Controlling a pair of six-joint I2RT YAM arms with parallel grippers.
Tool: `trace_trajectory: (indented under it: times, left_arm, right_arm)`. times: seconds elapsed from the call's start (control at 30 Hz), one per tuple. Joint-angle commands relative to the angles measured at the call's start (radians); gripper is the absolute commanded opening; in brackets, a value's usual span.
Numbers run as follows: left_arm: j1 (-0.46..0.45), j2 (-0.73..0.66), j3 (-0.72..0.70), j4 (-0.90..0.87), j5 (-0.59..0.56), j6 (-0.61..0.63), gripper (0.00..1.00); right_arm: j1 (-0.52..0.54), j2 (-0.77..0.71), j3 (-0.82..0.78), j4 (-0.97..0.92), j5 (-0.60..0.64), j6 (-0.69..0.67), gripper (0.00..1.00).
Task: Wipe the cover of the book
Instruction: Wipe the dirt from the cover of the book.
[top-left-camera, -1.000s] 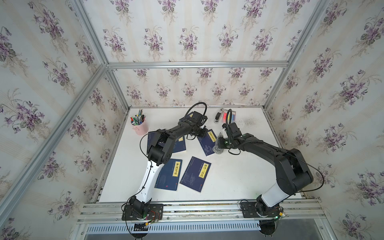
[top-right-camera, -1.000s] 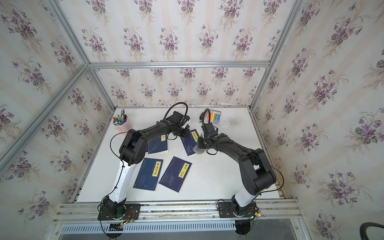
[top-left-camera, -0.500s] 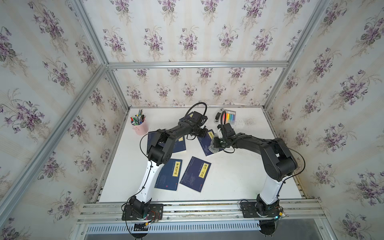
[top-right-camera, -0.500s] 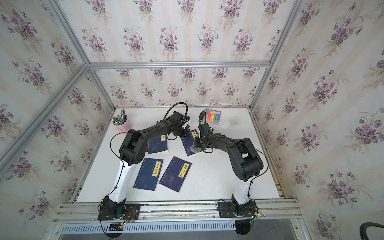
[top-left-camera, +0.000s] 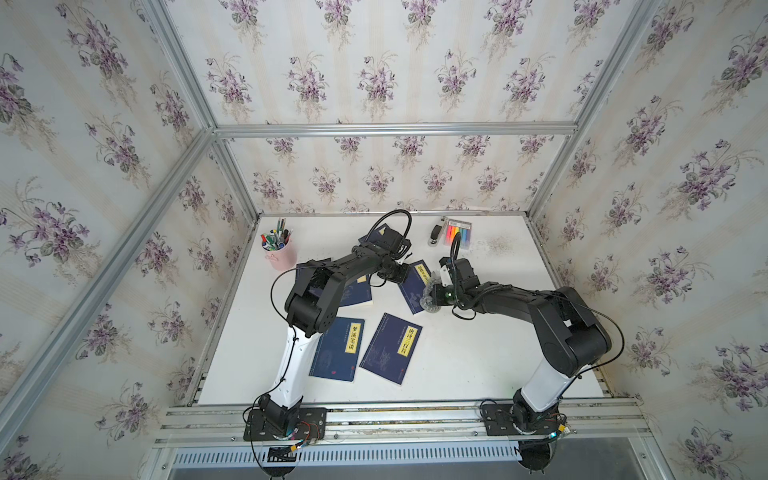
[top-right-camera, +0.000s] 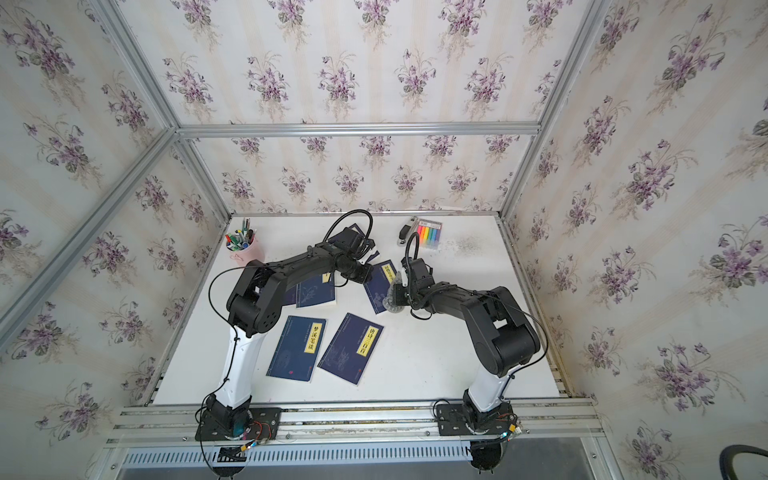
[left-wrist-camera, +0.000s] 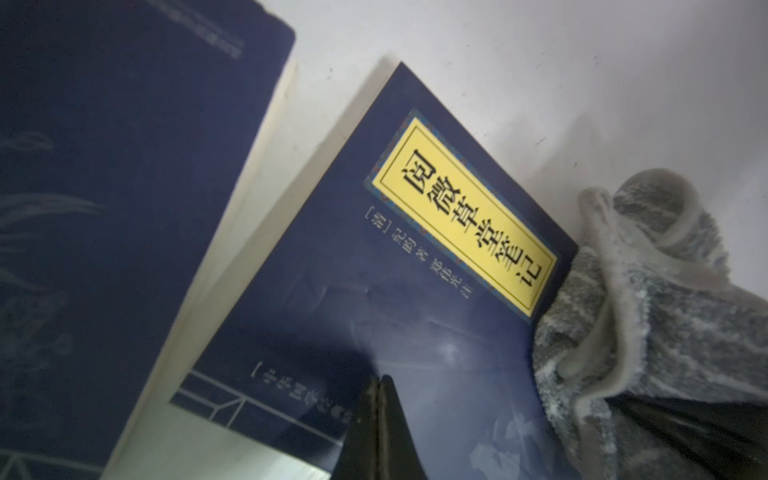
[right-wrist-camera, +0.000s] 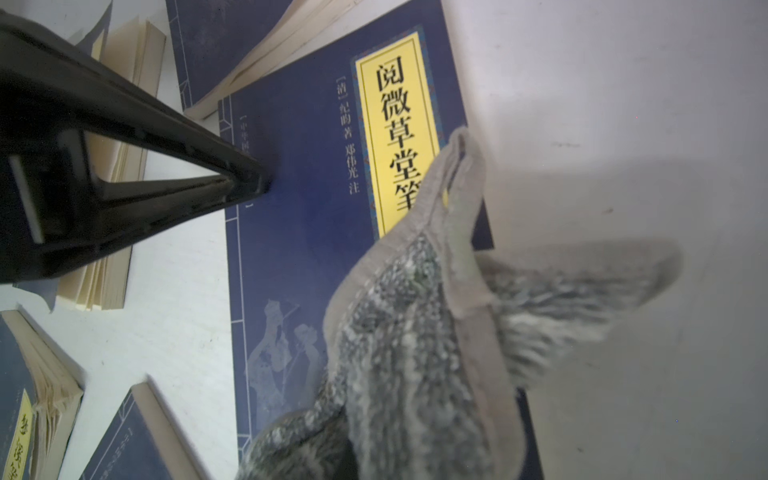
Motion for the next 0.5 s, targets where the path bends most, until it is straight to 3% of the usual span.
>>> trace_trajectory:
  times: [0.0,0.2,0.47]
  left_arm:
    - [0.005,-0.018,-0.014,0.036,-0.04,-0.016,0.0]
    - [0.01,-0.048,-0.02,0.09,-0.068,-0.025,0.01]
    - [0.043,0.096,0.3,-0.118,-0.074,-0.039,0.02]
  right_arm:
    - [0.001,-0.013,-0.028,-0.197,0.021,-0.018,0.0]
    - [-0.005,-0.02,-0.04,-0.198,0.014,-0.026,0.0]
    - [-0.009,-0.05,-0.051,-0.199,0.01,-0.025,0.0]
